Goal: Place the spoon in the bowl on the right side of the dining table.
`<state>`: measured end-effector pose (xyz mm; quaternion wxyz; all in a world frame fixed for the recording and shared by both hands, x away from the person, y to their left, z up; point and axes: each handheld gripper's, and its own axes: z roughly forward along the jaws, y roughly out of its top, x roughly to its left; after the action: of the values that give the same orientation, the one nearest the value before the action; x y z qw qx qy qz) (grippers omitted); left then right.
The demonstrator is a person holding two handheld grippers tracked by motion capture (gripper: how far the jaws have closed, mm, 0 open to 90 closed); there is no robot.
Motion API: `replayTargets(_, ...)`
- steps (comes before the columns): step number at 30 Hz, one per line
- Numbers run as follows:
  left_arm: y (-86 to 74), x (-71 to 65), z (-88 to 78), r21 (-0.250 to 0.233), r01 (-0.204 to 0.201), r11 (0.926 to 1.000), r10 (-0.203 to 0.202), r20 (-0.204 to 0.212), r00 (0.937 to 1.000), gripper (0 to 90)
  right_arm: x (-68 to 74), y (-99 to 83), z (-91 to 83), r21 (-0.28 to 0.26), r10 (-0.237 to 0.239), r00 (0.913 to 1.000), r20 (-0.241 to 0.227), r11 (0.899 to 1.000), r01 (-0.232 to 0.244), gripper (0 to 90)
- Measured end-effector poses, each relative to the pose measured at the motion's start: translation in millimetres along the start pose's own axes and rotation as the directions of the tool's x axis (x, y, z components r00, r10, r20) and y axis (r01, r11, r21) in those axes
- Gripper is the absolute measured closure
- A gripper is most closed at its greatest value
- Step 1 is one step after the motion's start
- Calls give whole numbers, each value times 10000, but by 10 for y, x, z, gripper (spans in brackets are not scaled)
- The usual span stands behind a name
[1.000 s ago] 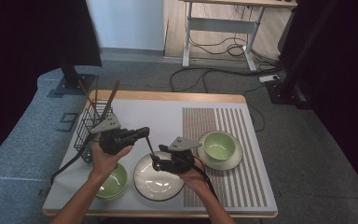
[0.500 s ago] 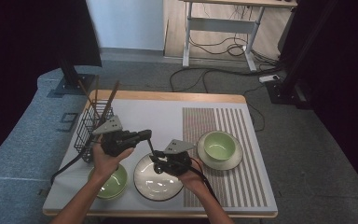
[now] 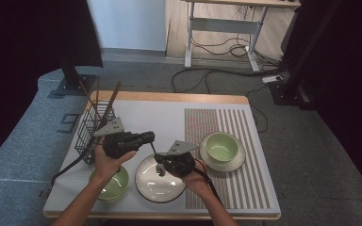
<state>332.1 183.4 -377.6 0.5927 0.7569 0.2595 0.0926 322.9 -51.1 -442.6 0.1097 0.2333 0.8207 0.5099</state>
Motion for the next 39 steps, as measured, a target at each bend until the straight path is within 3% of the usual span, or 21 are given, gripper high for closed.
replayTargets(4, -18, -10, -41, -104, -68, 9999, 66, -247, 9997, 669, -12, -18, 9, 154, -65, 10000, -32, 9999, 66, 895)
replayTargets(10, -28, 23, -160, -502, 258, 9984, -296, -765, 9966, 508, -59, -46, -24, 168, 28, 9999, 109, 9999, -30, 894)
replayTargets(26, -57, 98, -318, -131, 577, 9982, -586, -883, 9944, 480, -207, -78, -183, -74, 275, 9977, 622, 9996, -271, 894)
replayTargets(39, -73, 15, -414, 341, 599, 9976, -562, -1027, 9931, 478, -335, -103, -339, -344, 635, 9927, 1026, 9976, -603, 894)
